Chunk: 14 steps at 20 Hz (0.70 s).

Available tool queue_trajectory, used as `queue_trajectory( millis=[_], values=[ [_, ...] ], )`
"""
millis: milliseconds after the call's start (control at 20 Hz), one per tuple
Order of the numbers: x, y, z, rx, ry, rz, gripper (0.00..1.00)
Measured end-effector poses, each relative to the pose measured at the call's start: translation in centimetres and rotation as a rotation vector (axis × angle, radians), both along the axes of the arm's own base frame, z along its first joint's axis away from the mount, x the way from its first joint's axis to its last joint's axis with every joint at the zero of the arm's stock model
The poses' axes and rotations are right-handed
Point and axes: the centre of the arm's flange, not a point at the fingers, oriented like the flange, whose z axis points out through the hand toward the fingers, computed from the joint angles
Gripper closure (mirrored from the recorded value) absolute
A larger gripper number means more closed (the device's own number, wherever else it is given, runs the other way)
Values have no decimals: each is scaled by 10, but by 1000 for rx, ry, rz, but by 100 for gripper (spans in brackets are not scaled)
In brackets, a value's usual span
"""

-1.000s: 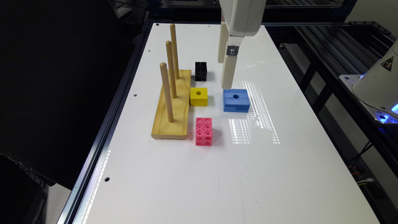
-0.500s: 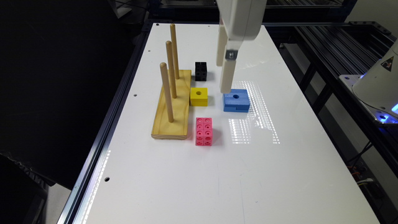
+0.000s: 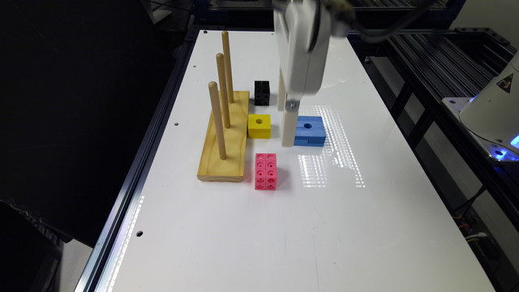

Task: Pick up pink block.

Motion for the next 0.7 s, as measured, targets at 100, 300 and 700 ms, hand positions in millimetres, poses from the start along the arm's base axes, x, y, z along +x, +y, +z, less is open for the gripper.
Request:
queue_trajectory(
  millis=[100, 300, 700],
  values=[
    [2, 0, -10, 4, -1, 0, 0],
    [3, 1, -11, 6, -4, 0, 0],
    [7, 5, -9, 11, -13, 3, 0]
  ],
)
